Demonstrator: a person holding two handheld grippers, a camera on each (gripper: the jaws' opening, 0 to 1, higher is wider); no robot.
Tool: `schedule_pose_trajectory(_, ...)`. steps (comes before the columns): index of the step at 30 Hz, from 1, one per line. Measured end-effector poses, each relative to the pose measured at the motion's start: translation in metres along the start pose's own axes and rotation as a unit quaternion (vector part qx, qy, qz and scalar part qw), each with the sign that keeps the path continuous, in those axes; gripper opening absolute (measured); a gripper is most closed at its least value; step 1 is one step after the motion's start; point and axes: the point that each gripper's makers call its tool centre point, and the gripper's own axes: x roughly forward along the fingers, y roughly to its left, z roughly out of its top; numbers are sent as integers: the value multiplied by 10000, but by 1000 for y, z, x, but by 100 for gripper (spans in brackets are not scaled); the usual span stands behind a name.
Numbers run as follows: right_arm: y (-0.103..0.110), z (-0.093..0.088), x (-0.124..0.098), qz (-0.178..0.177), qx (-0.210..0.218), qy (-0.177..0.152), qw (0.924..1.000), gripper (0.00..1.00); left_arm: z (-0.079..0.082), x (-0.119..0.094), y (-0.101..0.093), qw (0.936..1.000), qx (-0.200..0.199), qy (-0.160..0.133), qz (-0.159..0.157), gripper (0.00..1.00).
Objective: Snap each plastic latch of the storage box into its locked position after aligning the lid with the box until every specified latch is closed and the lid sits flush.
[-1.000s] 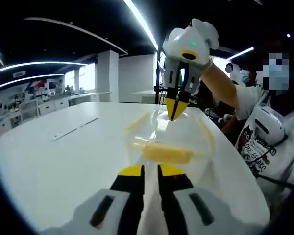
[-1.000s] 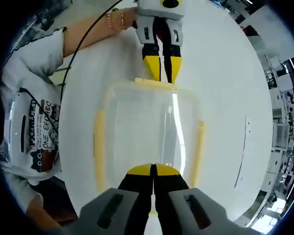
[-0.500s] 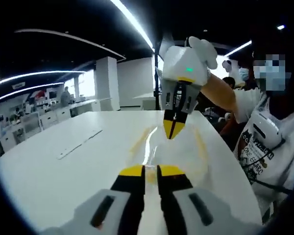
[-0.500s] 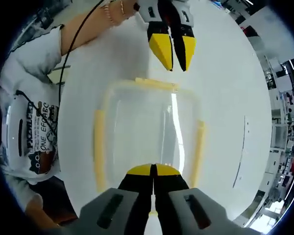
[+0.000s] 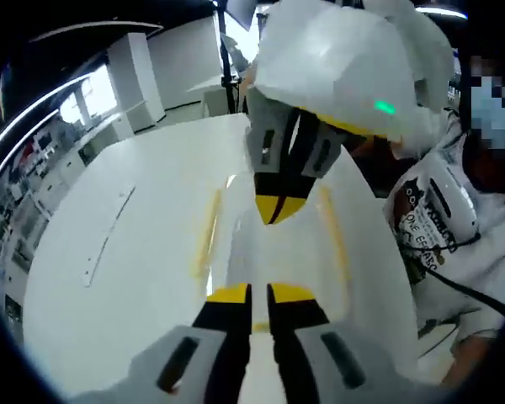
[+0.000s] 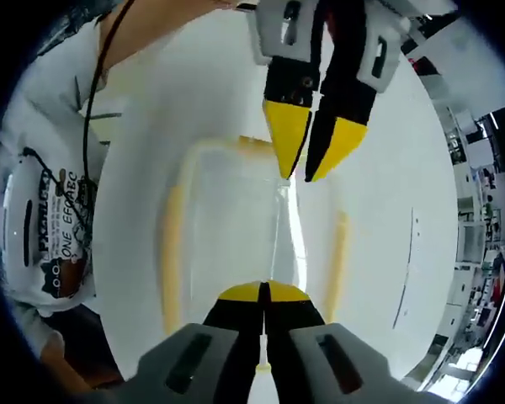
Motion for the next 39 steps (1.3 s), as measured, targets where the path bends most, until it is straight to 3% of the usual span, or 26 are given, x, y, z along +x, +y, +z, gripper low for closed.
schedule_pose_trajectory(6,-2,-2,-2,-70,-50,-184,9998,0,5,11,3,9973,-66,697,-231,6)
schedule_pose_trajectory(9,-2,-1,-3,-72,-31,-338,9994,0,1,16,2,9921,-161,1195,-337,6)
schedule_pose_trajectory(15,1,6,-5,-89,-118,-612,9980,0,-10,22,6,9811,-346,1860,-411,0)
schedule_pose_trajectory(16,1,7,-5,-104,-108,-601,9981,0,-6,23,8,9835,-222,1749,-398,0)
schedule_pose_trajectory(20,4,8,-6,-207,-200,-581,9979,0,-9,20,12,9823,-364,1787,-436,0)
schedule_pose_trajectory(27,3,10,-8,-171,-236,-781,9965,0,-11,18,11,9843,-610,1595,-441,0)
schedule_pose_trajectory(39,5,12,-7,-337,-369,-582,9971,0,-9,22,8,9792,-791,1802,-499,0)
